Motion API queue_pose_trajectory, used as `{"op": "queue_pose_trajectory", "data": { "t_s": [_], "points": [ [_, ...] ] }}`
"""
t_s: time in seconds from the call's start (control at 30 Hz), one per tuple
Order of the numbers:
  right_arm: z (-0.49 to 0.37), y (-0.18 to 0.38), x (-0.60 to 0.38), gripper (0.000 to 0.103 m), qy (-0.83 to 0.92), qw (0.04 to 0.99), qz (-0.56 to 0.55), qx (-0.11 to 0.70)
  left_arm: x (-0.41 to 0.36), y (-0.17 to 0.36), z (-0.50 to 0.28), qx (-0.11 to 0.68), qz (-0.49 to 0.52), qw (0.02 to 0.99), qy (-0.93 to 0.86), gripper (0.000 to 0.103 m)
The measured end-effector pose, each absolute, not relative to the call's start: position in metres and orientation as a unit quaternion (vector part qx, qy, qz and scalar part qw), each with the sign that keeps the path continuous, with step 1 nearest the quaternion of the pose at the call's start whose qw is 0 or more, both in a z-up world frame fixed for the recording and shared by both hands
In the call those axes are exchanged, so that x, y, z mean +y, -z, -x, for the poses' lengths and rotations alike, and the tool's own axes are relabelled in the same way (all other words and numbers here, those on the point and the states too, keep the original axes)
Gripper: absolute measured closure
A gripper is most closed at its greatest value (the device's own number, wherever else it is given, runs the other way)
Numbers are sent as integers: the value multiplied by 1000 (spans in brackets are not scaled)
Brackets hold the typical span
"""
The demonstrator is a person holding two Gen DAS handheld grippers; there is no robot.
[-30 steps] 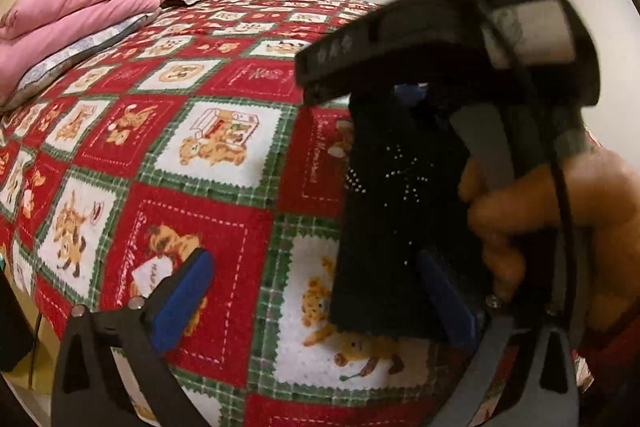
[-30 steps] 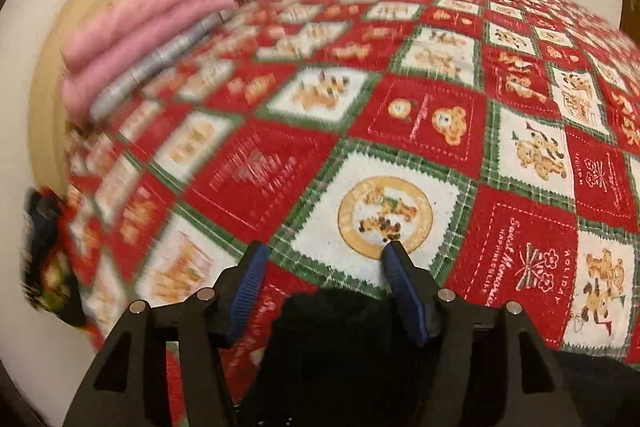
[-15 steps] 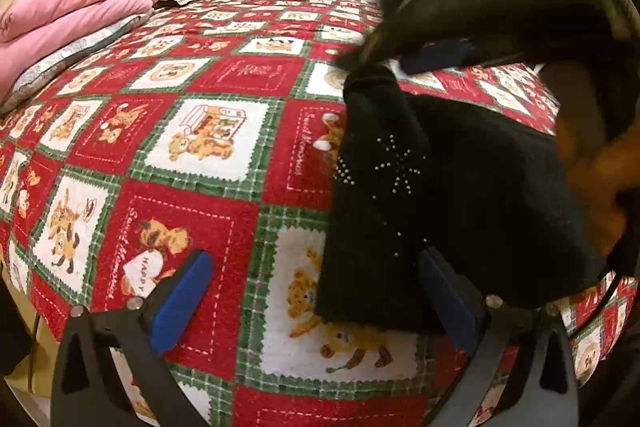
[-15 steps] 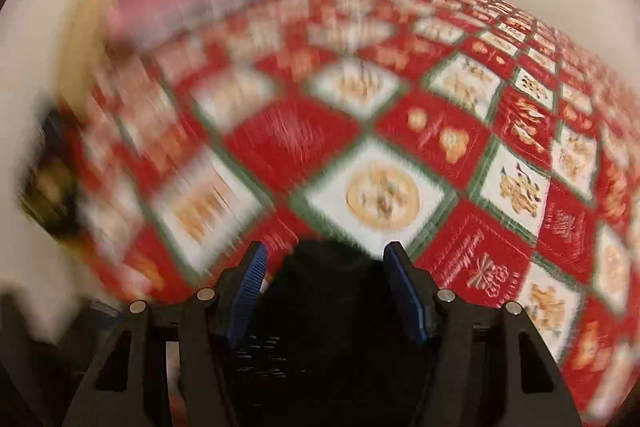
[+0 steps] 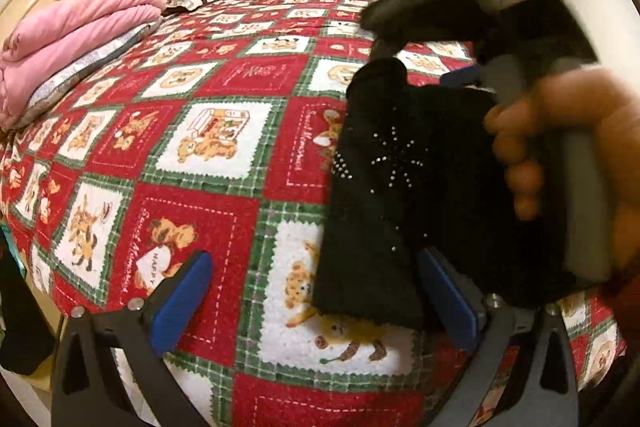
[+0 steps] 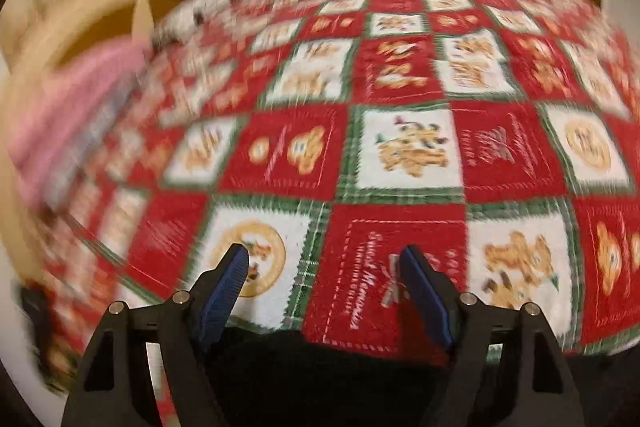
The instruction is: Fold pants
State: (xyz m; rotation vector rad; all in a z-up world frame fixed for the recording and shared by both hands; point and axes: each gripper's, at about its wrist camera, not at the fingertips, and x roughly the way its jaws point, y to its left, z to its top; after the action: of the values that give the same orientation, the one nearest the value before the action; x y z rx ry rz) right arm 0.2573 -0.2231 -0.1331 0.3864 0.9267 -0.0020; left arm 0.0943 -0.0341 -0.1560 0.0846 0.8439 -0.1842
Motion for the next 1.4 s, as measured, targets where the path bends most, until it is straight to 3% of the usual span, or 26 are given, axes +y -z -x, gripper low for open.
{"op": "queue_pose_trajectory", "data": {
  "t_s": [0.23, 0.63, 0.77, 0.87, 1.1, 1.4],
  "points": [
    [-150, 86, -266, 24, -9, 914, -157, 373, -32, 157, -97, 420, -28, 903, 92, 0],
    [11, 136, -288, 24, 10, 922, -59, 383, -37, 155, -100, 427, -37, 900, 78, 0],
    [30, 156, -320, 24, 64, 899, -101, 421, -37, 155, -101, 430, -37, 899, 77, 0],
    [51, 151, -348, 24, 76, 900, -176, 391, -37, 155, -99, 425, -43, 901, 75, 0],
    [38, 117, -344, 24, 63, 922, -190, 332, -36, 155, -98, 423, -37, 902, 75, 0],
    [-4, 142, -348, 24, 103, 903, -285, 306, -40, 152, -96, 409, -72, 906, 85, 0]
  ]
}}
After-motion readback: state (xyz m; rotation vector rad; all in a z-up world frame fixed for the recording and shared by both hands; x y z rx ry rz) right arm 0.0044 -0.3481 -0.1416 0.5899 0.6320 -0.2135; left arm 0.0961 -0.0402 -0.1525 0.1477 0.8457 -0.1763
